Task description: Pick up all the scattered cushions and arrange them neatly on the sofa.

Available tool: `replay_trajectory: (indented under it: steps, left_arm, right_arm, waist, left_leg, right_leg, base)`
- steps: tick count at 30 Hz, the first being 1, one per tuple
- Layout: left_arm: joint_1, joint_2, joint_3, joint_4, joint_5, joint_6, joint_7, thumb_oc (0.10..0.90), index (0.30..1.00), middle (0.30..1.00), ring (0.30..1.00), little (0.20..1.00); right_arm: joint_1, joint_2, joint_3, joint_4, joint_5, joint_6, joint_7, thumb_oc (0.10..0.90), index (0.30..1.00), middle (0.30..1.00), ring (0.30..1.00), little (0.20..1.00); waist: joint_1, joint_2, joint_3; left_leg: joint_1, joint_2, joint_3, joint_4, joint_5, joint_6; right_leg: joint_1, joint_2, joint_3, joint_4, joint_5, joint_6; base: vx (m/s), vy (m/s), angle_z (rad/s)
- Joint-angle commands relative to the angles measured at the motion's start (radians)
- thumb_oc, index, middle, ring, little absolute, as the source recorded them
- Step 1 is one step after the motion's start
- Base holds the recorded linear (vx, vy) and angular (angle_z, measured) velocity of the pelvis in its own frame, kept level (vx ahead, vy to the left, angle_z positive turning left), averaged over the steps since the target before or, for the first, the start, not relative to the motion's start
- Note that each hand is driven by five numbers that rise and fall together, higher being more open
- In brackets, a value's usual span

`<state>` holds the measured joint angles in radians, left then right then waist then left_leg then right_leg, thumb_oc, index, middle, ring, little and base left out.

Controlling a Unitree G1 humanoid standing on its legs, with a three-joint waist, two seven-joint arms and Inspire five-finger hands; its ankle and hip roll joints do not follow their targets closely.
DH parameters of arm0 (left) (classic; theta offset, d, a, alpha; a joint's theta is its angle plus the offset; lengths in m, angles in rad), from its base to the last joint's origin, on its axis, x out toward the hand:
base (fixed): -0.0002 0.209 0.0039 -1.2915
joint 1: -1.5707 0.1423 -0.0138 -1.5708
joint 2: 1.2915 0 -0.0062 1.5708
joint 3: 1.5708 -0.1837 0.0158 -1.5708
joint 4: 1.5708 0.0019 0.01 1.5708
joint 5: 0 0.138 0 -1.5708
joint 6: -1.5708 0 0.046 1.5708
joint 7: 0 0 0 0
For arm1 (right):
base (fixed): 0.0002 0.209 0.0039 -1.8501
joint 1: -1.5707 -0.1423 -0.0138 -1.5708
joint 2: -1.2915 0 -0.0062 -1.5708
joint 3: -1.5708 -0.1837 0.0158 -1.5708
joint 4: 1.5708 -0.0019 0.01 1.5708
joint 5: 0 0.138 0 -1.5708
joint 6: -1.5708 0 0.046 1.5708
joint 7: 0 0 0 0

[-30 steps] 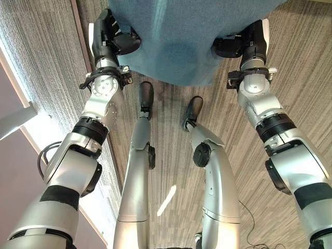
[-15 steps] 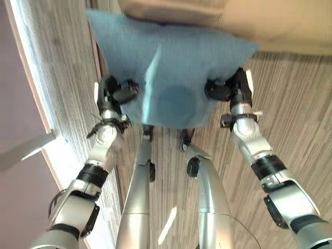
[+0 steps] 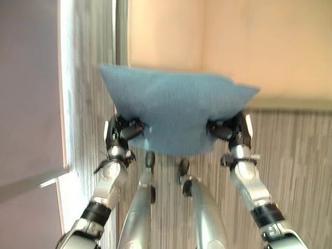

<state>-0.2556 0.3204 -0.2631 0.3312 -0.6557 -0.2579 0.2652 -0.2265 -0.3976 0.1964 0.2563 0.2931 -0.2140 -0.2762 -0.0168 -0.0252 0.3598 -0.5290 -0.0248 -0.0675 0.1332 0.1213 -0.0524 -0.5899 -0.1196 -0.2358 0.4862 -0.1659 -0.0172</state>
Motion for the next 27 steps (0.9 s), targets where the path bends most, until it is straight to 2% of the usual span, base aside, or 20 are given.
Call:
replay_trajectory:
  steps: [1,3,4,6,8,11,12,13,14,16,17,20,21,22,23,24,25,26,27]
  left_arm:
    - [-0.035,-0.036,-0.056,-0.179,0.068,-0.106,-0.135,0.4,0.3,0.3,0.3,0.3]
    - [-0.013,-0.028,-0.048,-0.185,0.072,-0.106,-0.139,0.4,0.3,0.3,0.3,0.3]
    - [0.028,-0.013,-0.044,-0.199,0.08,-0.102,-0.145,0.4,0.3,0.3,0.3,0.3]
    - [0.045,-0.01,-0.037,-0.204,0.08,-0.098,-0.151,0.4,0.3,0.3,0.3,0.3]
    - [0.096,-0.005,-0.032,-0.209,0.095,-0.085,-0.16,0.4,0.3,0.3,0.3,0.3]
    - [0.124,-0.009,-0.031,-0.213,0.1,-0.075,-0.165,0.4,0.3,0.3,0.3,0.3]
    - [0.135,-0.013,-0.031,-0.215,0.101,-0.07,-0.167,0.4,0.3,0.3,0.3,0.3]
    - [0.135,-0.021,-0.033,-0.219,0.104,-0.069,-0.168,0.4,0.3,0.3,0.3,0.3]
    - [0.135,-0.021,-0.033,-0.218,0.104,-0.069,-0.168,0.4,0.3,0.3,0.3,0.3]
    - [0.148,-0.035,-0.035,-0.21,0.109,-0.073,-0.183,0.4,0.3,0.3,0.3,0.3]
    - [0.16,-0.031,-0.042,-0.208,0.108,-0.068,-0.192,0.4,0.3,0.3,0.3,0.3]
    - [0.169,-0.023,-0.044,-0.209,0.114,-0.06,-0.202,0.4,0.3,0.3,0.3,0.3]
    - [0.174,-0.015,-0.042,-0.214,0.117,-0.055,-0.203,0.4,0.3,0.3,0.3,0.3]
    - [0.179,0.002,-0.036,-0.22,0.12,-0.051,-0.212,0.4,0.3,0.3,0.3,0.3]
    - [0.179,0.002,-0.036,-0.22,0.12,-0.052,-0.212,0.4,0.3,0.3,0.3,0.3]
    - [0.191,0.015,-0.017,-0.223,0.122,-0.052,-0.216,0.4,0.3,0.3,0.3,0.3]
    - [0.208,0.021,-0.008,-0.225,0.124,-0.054,-0.222,0.4,0.3,0.3,0.3,0.3]
    - [0.209,0.021,-0.008,-0.226,0.124,-0.054,-0.222,0.4,0.3,0.3,0.3,0.3]
    - [0.234,0.026,-0.001,-0.234,0.123,-0.047,-0.233,0.4,0.3,0.3,0.3,0.3]
  right_arm:
    - [-0.029,0.005,0.033,-0.181,-0.093,-0.12,0.08,0.4,0.3,0.3,0.3,0.3]
    - [-0.003,-0.006,0.02,-0.194,-0.105,-0.116,0.085,0.4,0.3,0.3,0.3,0.3]
    - [0.039,-0.017,0.003,-0.217,-0.121,-0.111,0.091,0.4,0.3,0.3,0.3,0.3]
    - [0.059,-0.022,-0.006,-0.221,-0.124,-0.107,0.098,0.4,0.3,0.3,0.3,0.3]
    - [0.112,-0.028,-0.028,-0.236,-0.136,-0.101,0.107,0.4,0.3,0.3,0.3,0.3]
    - [0.145,-0.02,-0.038,-0.234,-0.128,-0.096,0.116,0.4,0.3,0.3,0.3,0.3]
    - [0.158,-0.014,-0.037,-0.23,-0.123,-0.092,0.121,0.4,0.3,0.3,0.3,0.3]
    - [0.167,-0.003,-0.041,-0.223,-0.11,-0.09,0.125,0.4,0.3,0.3,0.3,0.3]
    - [0.167,-0.003,-0.041,-0.223,-0.11,-0.09,0.125,0.4,0.3,0.3,0.3,0.3]
    - [0.178,0.005,-0.062,-0.212,-0.1,-0.089,0.137,0.4,0.3,0.3,0.3,0.3]
    - [0.173,0.003,-0.066,-0.207,-0.095,-0.09,0.138,0.4,0.3,0.3,0.3,0.3]
    - [0.174,0.006,-0.066,-0.206,-0.088,-0.084,0.151,0.4,0.3,0.3,0.3,0.3]
    - [0.17,0.01,-0.058,-0.205,-0.087,-0.079,0.158,0.4,0.3,0.3,0.3,0.3]
    - [0.166,0.022,-0.046,-0.202,-0.08,-0.078,0.176,0.4,0.3,0.3,0.3,0.3]
    - [0.166,0.022,-0.046,-0.202,-0.08,-0.078,0.176,0.4,0.3,0.3,0.3,0.3]
    - [0.165,0.029,-0.034,-0.193,-0.086,-0.076,0.188,0.4,0.3,0.3,0.3,0.3]
    - [0.17,0.027,-0.031,-0.191,-0.088,-0.074,0.199,0.4,0.3,0.3,0.3,0.3]
    - [0.171,0.027,-0.031,-0.191,-0.088,-0.074,0.199,0.4,0.3,0.3,0.3,0.3]
    - [0.172,0.021,-0.022,-0.198,-0.086,-0.072,0.218,0.4,0.3,0.3,0.3,0.3]
  waist:
    - [-0.015,-0.01,-0.13]
    - [-0.019,-0.009,-0.146]
    - [-0.023,-0.013,-0.172]
    - [-0.025,-0.012,-0.187]
    - [-0.03,-0.019,-0.219]
    - [-0.03,-0.024,-0.23]
    - [-0.025,-0.028,-0.23]
    - [-0.012,-0.034,-0.222]
    - [-0.012,-0.033,-0.222]
    - [-0.015,-0.033,-0.245]
    - [-0.016,-0.033,-0.259]
    - [-0.01,-0.037,-0.266]
    - [-0.005,-0.039,-0.261]
    - [0.004,-0.039,-0.243]
    - [0.007,-0.04,-0.243]
    - [0.024,-0.04,-0.236]
    - [0.037,-0.038,-0.233]
    - [0.038,-0.037,-0.232]
    - [0.051,-0.036,-0.234]
  left_leg:
    - [0.136,-0.007,0.007,0.024,-0.135,-0.012]
    - [0.171,-0.004,0.006,-0.001,-0.129,-0.012]
    - [0.231,0.005,0.01,-0.03,-0.127,-0.015]
    - [0.254,0.007,0.013,-0.041,-0.127,-0.016]
    - [0.312,0.011,0.02,-0.041,-0.143,-0.015]
    - [0.345,0.01,0.022,-0.028,-0.16,-0.013]
    - [0.352,0.002,0.009,-0.015,-0.17,-0.01]
    - [0.338,-0.05,-0.073,0.016,-0.187,-0.001]
    - [0.337,-0.05,-0.074,0.019,-0.189,-0.001]
    - [0.338,-0.097,-0.161,0.02,-0.213,0.012]
    - [0.349,-0.102,-0.167,0.01,-0.22,0.025]
    - [0.36,-0.095,-0.142,-0.001,-0.219,0.035]
    - [0.363,-0.091,-0.125,-0.003,-0.222,0.046]
    - [0.364,-0.073,-0.086,0.0,-0.225,0.053]
    - [0.364,-0.072,-0.083,0.001,-0.226,0.053]
    - [0.373,-0.05,-0.042,0.001,-0.232,0.051]
    - [0.384,-0.035,-0.016,-0.001,-0.237,0.051]
    - [0.388,-0.034,-0.015,-0.001,-0.239,0.051]
    - [0.412,-0.014,0.012,-0.019,-0.245,0.056]
  right_leg:
    - [0.22,0.015,-0.03,-0.293,0.108,0.104]
    - [0.255,0.023,-0.03,-0.318,0.112,0.104]
    - [0.319,0.037,-0.024,-0.352,0.111,0.106]
    - [0.344,0.044,-0.02,-0.367,0.108,0.106]
    - [0.419,0.058,-0.01,-0.403,0.099,0.102]
    - [0.46,0.061,-0.001,-0.425,0.101,0.101]
    - [0.47,0.062,0.009,-0.426,0.103,0.101]
    - [0.465,0.065,0.04,-0.427,0.117,0.105]
    - [0.465,0.065,0.04,-0.427,0.116,0.106]
    - [0.453,0.074,0.104,-0.444,0.143,0.12]
    - [0.448,0.076,0.134,-0.449,0.156,0.126]
    - [0.438,0.079,0.158,-0.433,0.16,0.134]
    - [0.421,0.079,0.165,-0.403,0.16,0.143]
    - [0.371,0.075,0.161,-0.328,0.163,0.172]
    - [0.368,0.075,0.164,-0.324,0.161,0.173]
    - [0.352,0.025,0.099,-0.321,0.175,0.192]
    - [0.359,-0.004,0.054,-0.33,0.177,0.187]
    - [0.362,-0.003,0.055,-0.33,0.176,0.187]
    - [0.376,-0.027,0.006,-0.35,0.181,0.179]
  base:
    - [0.23,-0.076,-0.02]
    - [0.17,-0.06,-0.03]
    - [0.16,-0.062,0.0]
    - [0.13,-0.046,0.0]
    - [0.15,-0.049,0.04]
    - [0.11,-0.012,-0.01]
    - [-0.01,0.048,-0.13]
    - [-0.01,0.05,-0.31]
    - [-0.05,0.059,-0.41]
    - [0.03,0.136,-0.37]
    - [0.06,0.165,-0.43]
    - [0.02,0.146,-0.78]
    - [-0.11,0.14,-0.92]
    - [-0.11,0.14,-1.13]
    - [-0.1,0.08,-1.34]
    - [-0.03,-0.025,-1.57]
    - [-0.02,-0.027,-1.63]
    - [0.05,-0.065,-1.77]
    - [0.06,-0.045,-1.04]
